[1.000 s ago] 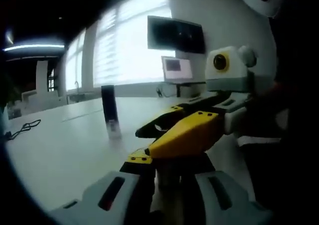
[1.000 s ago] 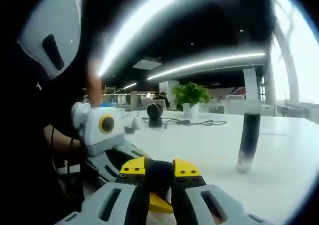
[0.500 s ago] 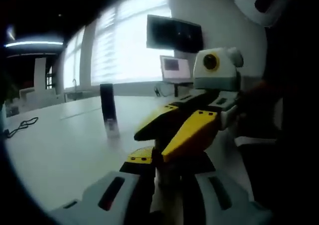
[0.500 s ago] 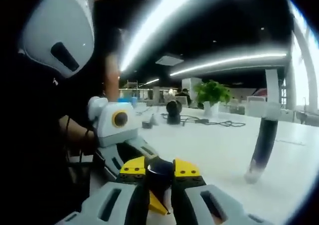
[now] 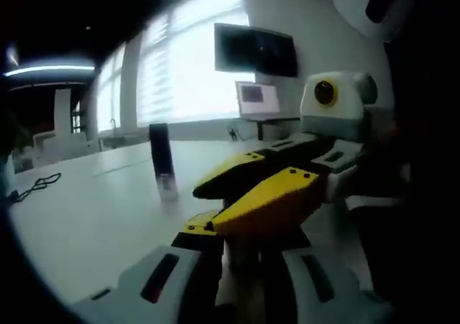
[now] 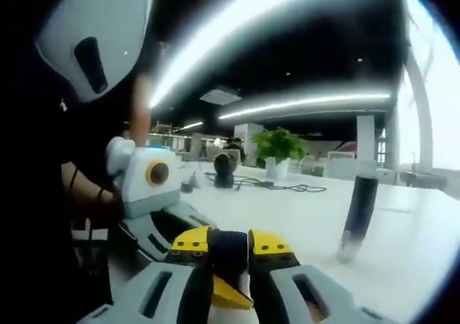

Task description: Pick up cosmetic bottle twist off cap place on table pick up cap screw tight cap place on table

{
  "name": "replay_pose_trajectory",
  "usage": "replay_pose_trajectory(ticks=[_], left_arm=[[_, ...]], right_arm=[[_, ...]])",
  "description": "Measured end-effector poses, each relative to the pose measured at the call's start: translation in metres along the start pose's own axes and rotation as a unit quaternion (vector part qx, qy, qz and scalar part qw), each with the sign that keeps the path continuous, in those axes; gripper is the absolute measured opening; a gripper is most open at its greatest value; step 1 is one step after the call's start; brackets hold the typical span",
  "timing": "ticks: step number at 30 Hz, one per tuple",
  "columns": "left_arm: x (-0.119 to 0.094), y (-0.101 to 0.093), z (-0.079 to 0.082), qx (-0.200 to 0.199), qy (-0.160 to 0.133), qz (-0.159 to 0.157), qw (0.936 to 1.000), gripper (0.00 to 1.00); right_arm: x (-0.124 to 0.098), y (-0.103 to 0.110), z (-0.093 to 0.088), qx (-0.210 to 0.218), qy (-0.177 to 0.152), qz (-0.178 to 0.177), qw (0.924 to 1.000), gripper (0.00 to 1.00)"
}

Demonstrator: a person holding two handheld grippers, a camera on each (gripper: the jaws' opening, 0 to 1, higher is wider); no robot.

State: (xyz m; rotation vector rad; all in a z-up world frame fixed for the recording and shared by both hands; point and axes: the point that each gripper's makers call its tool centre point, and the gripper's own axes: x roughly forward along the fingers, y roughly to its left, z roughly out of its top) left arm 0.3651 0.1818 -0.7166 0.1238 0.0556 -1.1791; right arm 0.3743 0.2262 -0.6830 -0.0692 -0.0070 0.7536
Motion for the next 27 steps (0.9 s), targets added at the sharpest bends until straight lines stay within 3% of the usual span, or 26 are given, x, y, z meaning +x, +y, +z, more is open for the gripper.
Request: replay_pose_trajectory(ticks=[3, 8, 15, 19, 27], left_arm=[[0.000, -0.001, 0.001, 0.001, -0.001, 0.000, 1.0000, 0.08], [0.000, 0.000, 0.001, -0.009, 0.002, 0.006, 0.9999, 0.08], [-0.001, 0.001, 0.000, -0.010, -0.001, 0.008, 0.9999, 0.09], [0.001, 0.002, -0.001, -0.003, 0.000, 0.013, 0.9999, 0.10], [0.001, 0.004, -0.002, -0.018, -0.001, 0.019, 0.9997, 0.09]], right_arm=[[-0.002, -0.006, -0.002, 0.006, 0.001, -0.029, 0.9996, 0.18], [-0.001, -0.006, -0.001, -0.001, 0.000, -0.065, 0.9979, 0.12], [-0.002, -0.008, -0.004, 0.002, 0.007, -0.073, 0.9973, 0.12], [-0.002, -0.015, -0.007, 0.052, 0.002, -0.089, 0.9947, 0.11], [-0.001, -0.013, -0.006, 0.033, 0.002, -0.087, 0.9957, 0.11]])
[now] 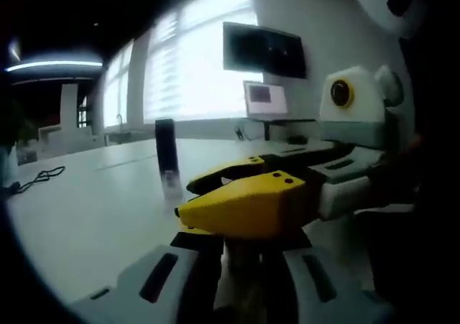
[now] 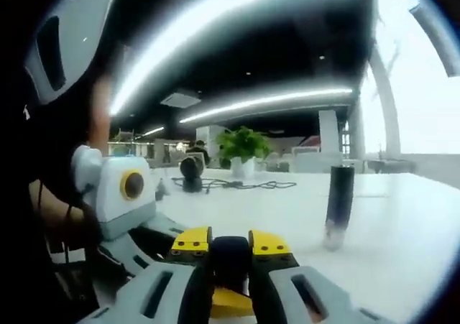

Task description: Pick up cosmetic bottle twist off cap place on table pick up cap screw tight cap place on table

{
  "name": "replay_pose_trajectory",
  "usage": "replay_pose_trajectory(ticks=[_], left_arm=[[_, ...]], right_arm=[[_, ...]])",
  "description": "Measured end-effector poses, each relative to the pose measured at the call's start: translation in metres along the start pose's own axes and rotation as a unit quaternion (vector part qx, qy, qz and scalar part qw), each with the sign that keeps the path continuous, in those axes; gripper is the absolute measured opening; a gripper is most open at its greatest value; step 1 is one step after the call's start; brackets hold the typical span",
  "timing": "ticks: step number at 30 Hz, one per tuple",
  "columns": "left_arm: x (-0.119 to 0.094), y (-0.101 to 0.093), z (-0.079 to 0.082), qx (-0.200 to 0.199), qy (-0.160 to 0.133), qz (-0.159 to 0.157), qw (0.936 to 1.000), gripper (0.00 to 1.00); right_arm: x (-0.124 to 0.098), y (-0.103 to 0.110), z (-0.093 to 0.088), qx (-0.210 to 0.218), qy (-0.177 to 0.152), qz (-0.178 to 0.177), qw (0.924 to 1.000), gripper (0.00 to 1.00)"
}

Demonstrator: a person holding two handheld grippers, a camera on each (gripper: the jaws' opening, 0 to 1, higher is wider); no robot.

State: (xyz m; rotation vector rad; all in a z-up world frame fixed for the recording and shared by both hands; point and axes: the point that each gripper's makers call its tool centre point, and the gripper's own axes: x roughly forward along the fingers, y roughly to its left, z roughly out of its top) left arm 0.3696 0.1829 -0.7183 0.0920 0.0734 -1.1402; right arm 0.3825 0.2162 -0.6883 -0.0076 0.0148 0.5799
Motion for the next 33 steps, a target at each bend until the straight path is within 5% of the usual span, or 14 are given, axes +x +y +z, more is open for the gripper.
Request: replay_pose_trajectory(ticks=[10, 18, 22, 33], left_arm=[[-0.001, -0.002, 0.000, 0.001, 0.002, -0.016, 0.9999, 0.07], [-0.001, -0.008, 0.000, -0.005, 0.005, -0.035, 0.9994, 0.07], [-0.001, -0.011, 0.000, -0.003, 0.006, -0.050, 0.9987, 0.07], [0.000, -0.014, 0.000, 0.005, -0.002, -0.057, 0.9984, 0.08]], right_arm=[[-0.001, 0.003, 0.000, 0.007, -0.003, 0.047, 0.9989, 0.09], [-0.004, 0.011, 0.000, -0.002, 0.005, 0.144, 0.9895, 0.09], [-0.007, 0.022, 0.000, -0.016, 0.005, 0.211, 0.9774, 0.09], [-0.007, 0.028, 0.003, -0.017, -0.010, 0.304, 0.9523, 0.10]])
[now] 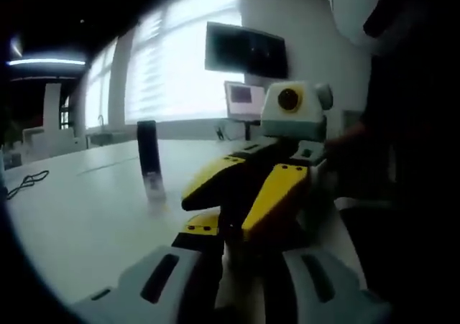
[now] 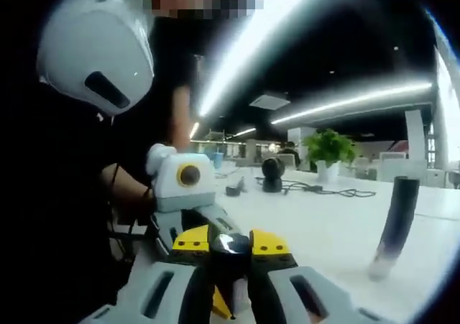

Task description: Pick up cosmetic bottle twist off cap place on table pick up cap screw tight cap place on table

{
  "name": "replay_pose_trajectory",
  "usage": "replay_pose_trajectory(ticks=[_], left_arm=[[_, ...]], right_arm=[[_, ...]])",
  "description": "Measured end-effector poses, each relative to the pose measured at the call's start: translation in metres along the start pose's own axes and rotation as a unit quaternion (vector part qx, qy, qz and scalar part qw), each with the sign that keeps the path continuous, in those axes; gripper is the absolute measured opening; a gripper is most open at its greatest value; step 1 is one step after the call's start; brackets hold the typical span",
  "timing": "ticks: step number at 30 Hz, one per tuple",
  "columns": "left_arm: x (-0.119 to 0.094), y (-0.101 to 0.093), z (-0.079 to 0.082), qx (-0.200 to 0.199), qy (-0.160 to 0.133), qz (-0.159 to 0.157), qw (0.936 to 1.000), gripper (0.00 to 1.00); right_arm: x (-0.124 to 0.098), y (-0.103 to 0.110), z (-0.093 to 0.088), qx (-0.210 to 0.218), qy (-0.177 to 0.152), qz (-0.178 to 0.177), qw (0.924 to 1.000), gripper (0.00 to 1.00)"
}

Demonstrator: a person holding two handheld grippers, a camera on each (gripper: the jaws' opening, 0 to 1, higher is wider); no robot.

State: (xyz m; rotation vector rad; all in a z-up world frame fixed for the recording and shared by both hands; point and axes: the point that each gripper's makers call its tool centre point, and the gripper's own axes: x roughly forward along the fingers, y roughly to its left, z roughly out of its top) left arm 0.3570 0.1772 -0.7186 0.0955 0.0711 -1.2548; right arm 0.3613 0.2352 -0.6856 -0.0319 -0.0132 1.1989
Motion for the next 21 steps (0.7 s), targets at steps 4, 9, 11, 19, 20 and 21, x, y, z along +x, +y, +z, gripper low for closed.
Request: replay_pose_trajectory(ticks=[4, 9, 11, 19, 20, 21], left_arm=[[0.0005, -0.0008, 0.0002, 0.001, -0.003, -0.004, 1.0000, 0.09], [0.0009, -0.0002, 0.0001, -0.006, -0.003, -0.005, 1.0000, 0.09], [0.0009, -0.0004, -0.0001, -0.013, -0.002, -0.010, 0.9999, 0.09], [0.0013, 0.0006, 0.0003, -0.021, -0.002, -0.012, 0.9997, 0.09], [0.0014, 0.0004, 0.0003, -0.021, -0.002, -0.012, 0.9997, 0.09], [0.0015, 0.0004, 0.0004, -0.021, -0.003, -0.011, 0.9997, 0.09]], right_arm=[[0.0007, 0.0026, 0.0004, -0.002, 0.006, 0.031, 0.9995, 0.10], [0.0028, 0.0047, -0.0005, 0.004, 0.017, 0.071, 0.9973, 0.11], [0.0034, 0.0068, -0.0009, 0.009, 0.019, 0.093, 0.9954, 0.11], [0.0009, 0.0095, -0.0025, 0.018, 0.025, 0.170, 0.9849, 0.11], [0.0003, 0.0098, -0.0027, 0.020, 0.026, 0.175, 0.9840, 0.11], [-0.0003, 0.0105, -0.0028, 0.020, 0.025, 0.181, 0.9830, 0.11]])
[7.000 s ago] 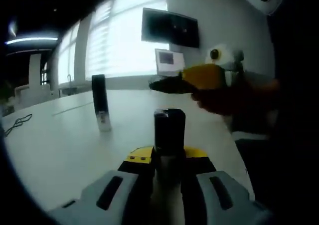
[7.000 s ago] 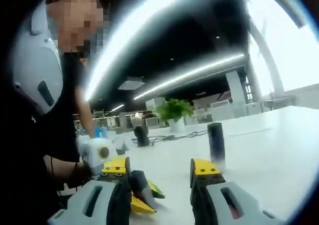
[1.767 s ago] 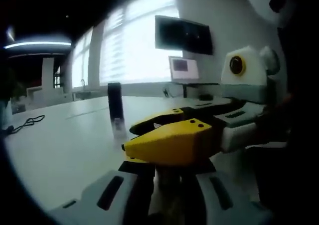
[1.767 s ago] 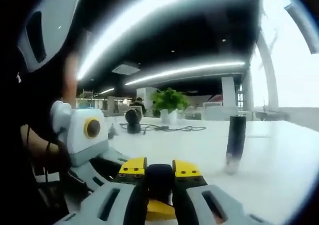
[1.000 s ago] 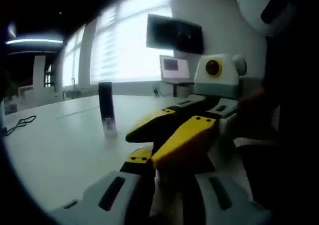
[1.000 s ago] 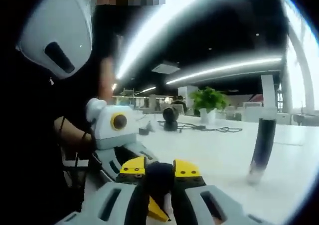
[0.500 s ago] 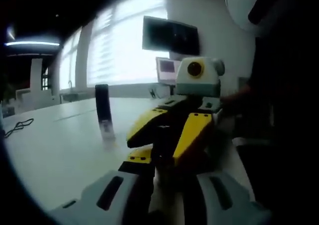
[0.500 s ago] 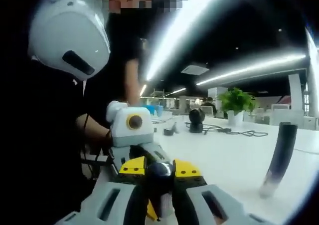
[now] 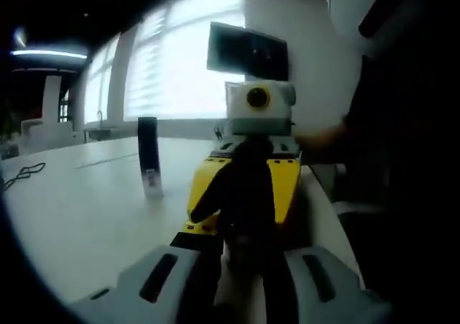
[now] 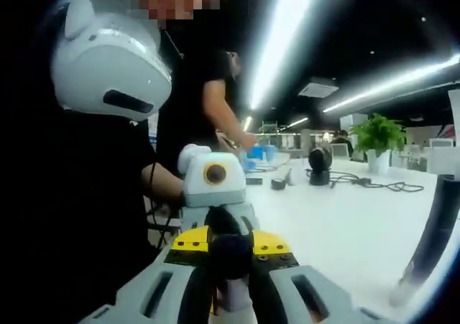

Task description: Pick up cosmetic bottle twist off cap place on table pick up cap screw tight cap place on table

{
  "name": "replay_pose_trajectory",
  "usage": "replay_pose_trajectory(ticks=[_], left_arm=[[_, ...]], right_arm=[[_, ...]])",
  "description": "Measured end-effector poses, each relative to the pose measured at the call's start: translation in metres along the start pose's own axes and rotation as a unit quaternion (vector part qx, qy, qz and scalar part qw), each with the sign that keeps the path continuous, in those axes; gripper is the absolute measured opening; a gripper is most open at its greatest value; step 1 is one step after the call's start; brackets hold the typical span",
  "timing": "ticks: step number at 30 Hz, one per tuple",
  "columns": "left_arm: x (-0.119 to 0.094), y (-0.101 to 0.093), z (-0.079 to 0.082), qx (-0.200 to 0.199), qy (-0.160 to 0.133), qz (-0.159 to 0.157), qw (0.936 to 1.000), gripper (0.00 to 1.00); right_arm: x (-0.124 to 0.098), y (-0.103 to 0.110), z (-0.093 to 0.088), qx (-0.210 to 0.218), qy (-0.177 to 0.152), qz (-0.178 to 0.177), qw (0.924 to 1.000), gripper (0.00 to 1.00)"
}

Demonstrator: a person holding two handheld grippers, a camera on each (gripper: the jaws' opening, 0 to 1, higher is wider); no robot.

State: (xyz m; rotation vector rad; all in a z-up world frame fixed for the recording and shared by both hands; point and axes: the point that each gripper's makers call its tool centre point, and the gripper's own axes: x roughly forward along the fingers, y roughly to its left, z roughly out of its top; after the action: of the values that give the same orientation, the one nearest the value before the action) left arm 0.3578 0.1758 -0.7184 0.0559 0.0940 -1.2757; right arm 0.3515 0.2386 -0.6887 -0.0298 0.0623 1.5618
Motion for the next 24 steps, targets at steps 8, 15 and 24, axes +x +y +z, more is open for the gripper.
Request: replay_pose_trajectory(ticks=[8, 15, 24], left_arm=[[0.001, -0.006, 0.000, 0.004, 0.001, -0.016, 0.9999, 0.09], [0.001, -0.007, 0.000, 0.000, 0.003, -0.027, 0.9996, 0.09], [0.001, -0.011, -0.001, 0.001, 0.004, -0.043, 0.9991, 0.09]], right_arm=[[-0.001, 0.011, -0.001, -0.008, 0.001, 0.074, 0.9972, 0.11], [0.000, 0.017, -0.001, -0.008, 0.005, 0.146, 0.9893, 0.11], [-0.002, 0.024, -0.002, -0.014, 0.005, 0.204, 0.9788, 0.12]])
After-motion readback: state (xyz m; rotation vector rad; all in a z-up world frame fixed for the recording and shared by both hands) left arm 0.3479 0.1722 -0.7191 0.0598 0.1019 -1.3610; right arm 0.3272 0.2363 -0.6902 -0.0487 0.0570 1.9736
